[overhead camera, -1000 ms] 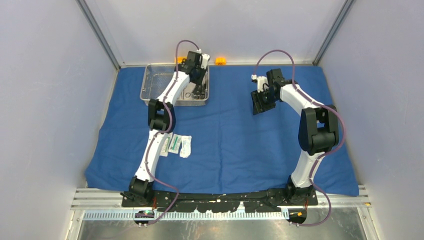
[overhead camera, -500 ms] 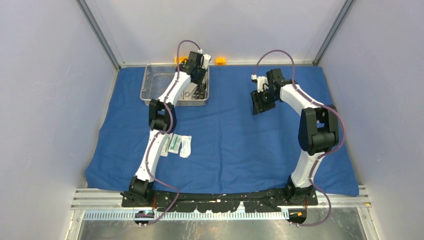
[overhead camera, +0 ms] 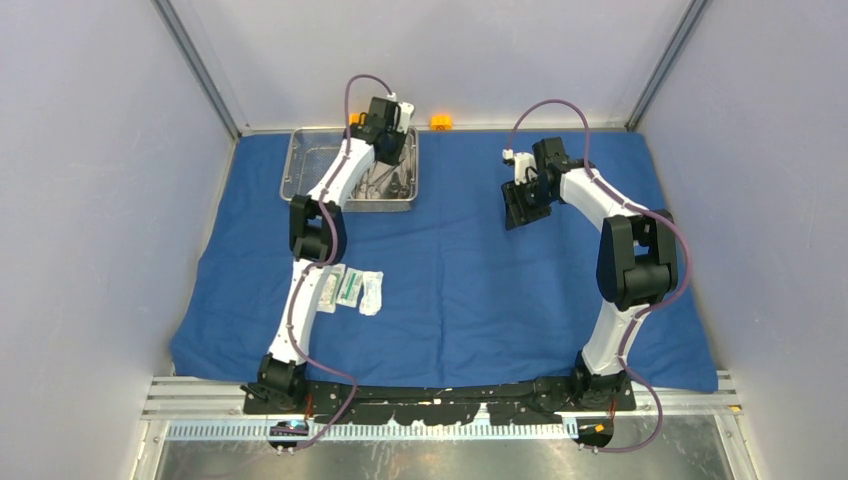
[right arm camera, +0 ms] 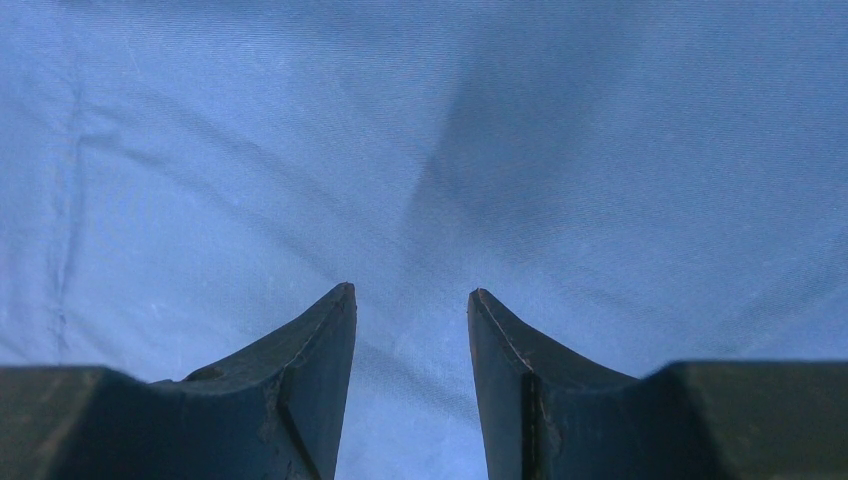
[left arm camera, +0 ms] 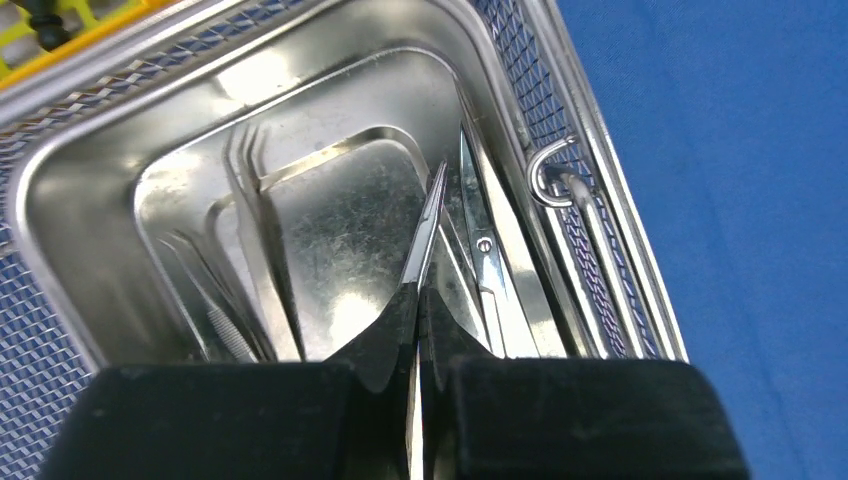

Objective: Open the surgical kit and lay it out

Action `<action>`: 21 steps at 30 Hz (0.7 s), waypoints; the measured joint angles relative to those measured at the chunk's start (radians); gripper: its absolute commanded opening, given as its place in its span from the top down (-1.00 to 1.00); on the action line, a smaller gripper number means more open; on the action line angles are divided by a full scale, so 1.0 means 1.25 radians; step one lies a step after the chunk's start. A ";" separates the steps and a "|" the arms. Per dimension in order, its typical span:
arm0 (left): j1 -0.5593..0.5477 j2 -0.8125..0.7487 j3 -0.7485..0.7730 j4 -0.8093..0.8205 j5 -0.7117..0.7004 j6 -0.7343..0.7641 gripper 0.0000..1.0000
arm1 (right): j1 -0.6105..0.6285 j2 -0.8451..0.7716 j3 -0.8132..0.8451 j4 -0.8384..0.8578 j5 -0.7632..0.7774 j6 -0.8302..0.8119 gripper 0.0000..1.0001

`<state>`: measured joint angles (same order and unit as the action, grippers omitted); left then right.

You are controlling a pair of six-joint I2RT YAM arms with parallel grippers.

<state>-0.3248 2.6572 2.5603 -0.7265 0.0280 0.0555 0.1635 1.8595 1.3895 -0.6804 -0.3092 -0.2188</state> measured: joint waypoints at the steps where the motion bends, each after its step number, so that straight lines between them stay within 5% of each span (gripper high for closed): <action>1: 0.000 -0.007 0.000 -0.002 0.000 -0.001 1.00 | 0.000 0.000 0.000 0.000 0.000 0.000 -0.01; 11: 0.001 -0.036 -0.001 -0.003 -0.001 -0.001 0.98 | 0.000 0.000 0.000 0.000 0.000 0.000 -0.01; 21: 0.038 -0.036 -0.016 -0.009 -0.008 -0.021 0.35 | 0.000 0.002 0.002 -0.002 -0.001 0.000 -0.01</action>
<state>-0.2779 2.6118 2.5401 -0.7376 0.0181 0.0292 0.1635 1.8618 1.3918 -0.6827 -0.3099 -0.2188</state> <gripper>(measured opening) 0.270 0.505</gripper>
